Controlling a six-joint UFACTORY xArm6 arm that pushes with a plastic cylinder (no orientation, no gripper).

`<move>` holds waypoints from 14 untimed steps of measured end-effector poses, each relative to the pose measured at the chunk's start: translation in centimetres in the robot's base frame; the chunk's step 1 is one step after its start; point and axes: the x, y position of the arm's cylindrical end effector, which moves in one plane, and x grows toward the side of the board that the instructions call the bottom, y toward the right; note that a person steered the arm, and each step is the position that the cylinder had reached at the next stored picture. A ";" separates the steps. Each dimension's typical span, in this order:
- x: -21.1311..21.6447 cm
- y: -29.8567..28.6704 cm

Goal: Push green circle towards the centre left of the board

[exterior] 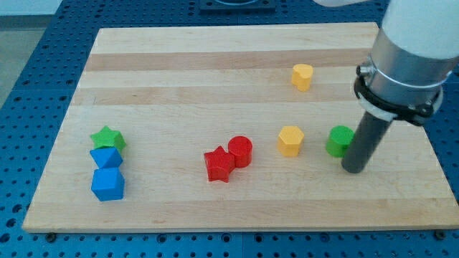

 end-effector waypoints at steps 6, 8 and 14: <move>-11.7 1.8; -11.8 1.8; -11.8 -19.8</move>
